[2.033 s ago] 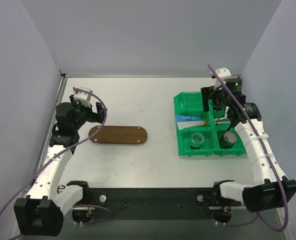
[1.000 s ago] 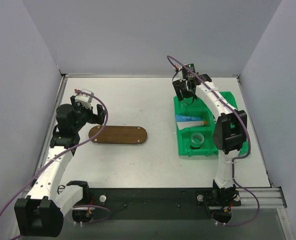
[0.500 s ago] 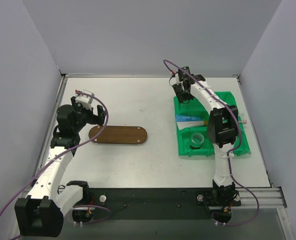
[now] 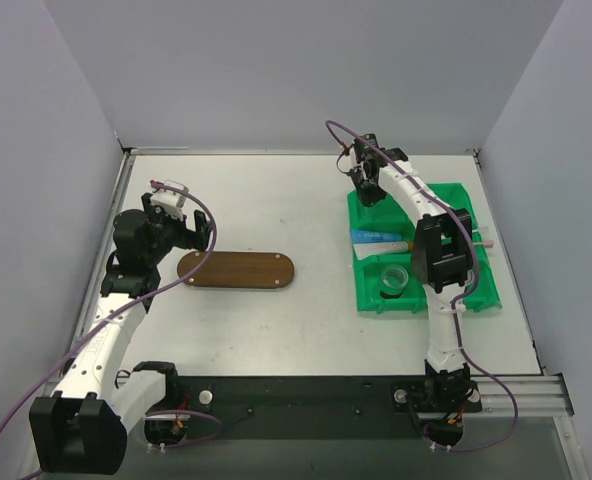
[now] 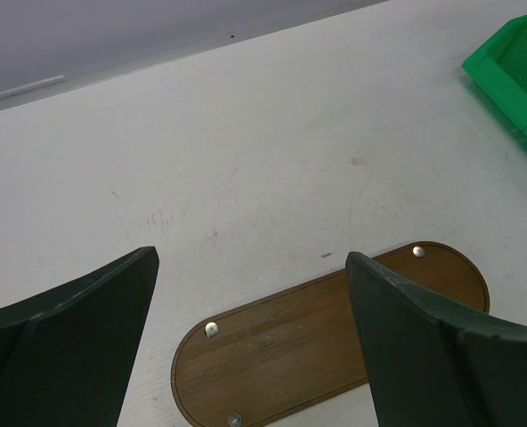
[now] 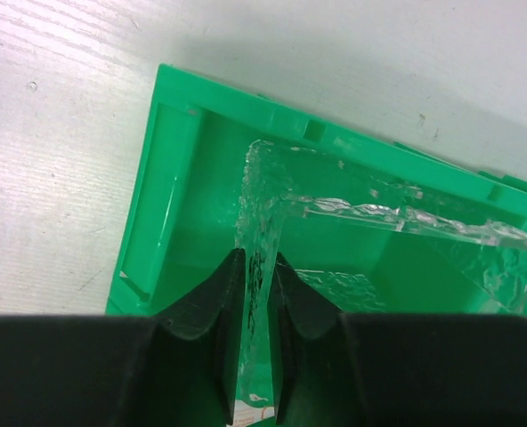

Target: Prepare toiletry sets of a toothbrush and toothpaste on the tray

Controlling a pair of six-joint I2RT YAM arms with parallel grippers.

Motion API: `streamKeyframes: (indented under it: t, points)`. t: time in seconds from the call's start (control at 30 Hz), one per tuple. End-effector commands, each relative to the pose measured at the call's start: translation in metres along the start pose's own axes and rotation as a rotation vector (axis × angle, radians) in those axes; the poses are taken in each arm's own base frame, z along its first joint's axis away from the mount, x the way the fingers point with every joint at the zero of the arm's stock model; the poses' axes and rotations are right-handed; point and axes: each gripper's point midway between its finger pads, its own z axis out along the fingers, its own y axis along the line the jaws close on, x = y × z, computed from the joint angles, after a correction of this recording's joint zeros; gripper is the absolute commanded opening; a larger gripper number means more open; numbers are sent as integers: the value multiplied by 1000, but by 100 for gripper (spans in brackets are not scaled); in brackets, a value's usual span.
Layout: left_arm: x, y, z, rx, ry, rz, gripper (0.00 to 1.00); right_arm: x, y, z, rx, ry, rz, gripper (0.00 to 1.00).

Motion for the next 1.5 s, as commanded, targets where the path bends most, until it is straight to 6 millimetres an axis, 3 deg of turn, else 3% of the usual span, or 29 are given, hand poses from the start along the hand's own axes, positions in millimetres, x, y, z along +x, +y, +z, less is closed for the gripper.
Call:
streamKeyframes:
  t: [0.0, 0.17, 0.43, 0.57, 0.7, 0.83, 0.9, 0.97, 1.0, 1.07, 1.13, 1.17, 1.2, 1.27, 1.37, 1.47]
  points:
    - [-20, -2, -4, 12, -75, 36, 97, -11, -14, -19, 60, -20, 15, 10]
    - [-23, -1, -6, 9, -83, 40, 97, -14, -20, -31, 82, -29, 35, 0]
    - [-26, -3, -8, 12, -95, 44, 97, -28, -29, -69, 92, -87, 56, 0]
    - [-27, -2, -7, 9, -99, 47, 97, -44, -35, -102, 88, -154, 62, 0]
    - [-25, -2, -6, 12, -92, 48, 97, -66, -48, -150, 108, -266, 74, 0]
    - [-30, -2, -6, 15, -98, 50, 97, -75, -50, -192, 89, -346, 71, 0]
    - [-33, -3, -7, 21, -103, 54, 97, -76, -38, -215, 13, -393, 56, 0]
    - [-40, -8, -8, 44, -119, 64, 97, -71, -21, -225, -87, -412, 39, 0]
    - [-42, -10, -9, 59, -120, 68, 97, -68, -16, -242, -130, -445, 33, 0]
    - [-51, -21, -12, 121, -128, 75, 97, -58, 15, -250, -304, -458, -20, 0]
    - [-67, -35, -16, 202, -147, 83, 97, -54, 37, -277, -436, -518, -59, 0]
    - [-65, -41, -18, 235, -125, 71, 97, -45, 46, -275, -483, -507, -73, 0]
    - [-71, -46, -20, 263, -130, 72, 97, -42, 50, -291, -508, -545, -89, 0]
    - [-83, -58, -27, 327, -144, 66, 97, -31, 69, -295, -586, -563, -158, 0]
    - [-97, -74, -37, 414, -162, 61, 97, -23, 86, -319, -607, -663, -259, 0]
    - [-101, -92, -49, 518, -144, 84, 97, -7, 107, -330, -629, -710, -343, 0]
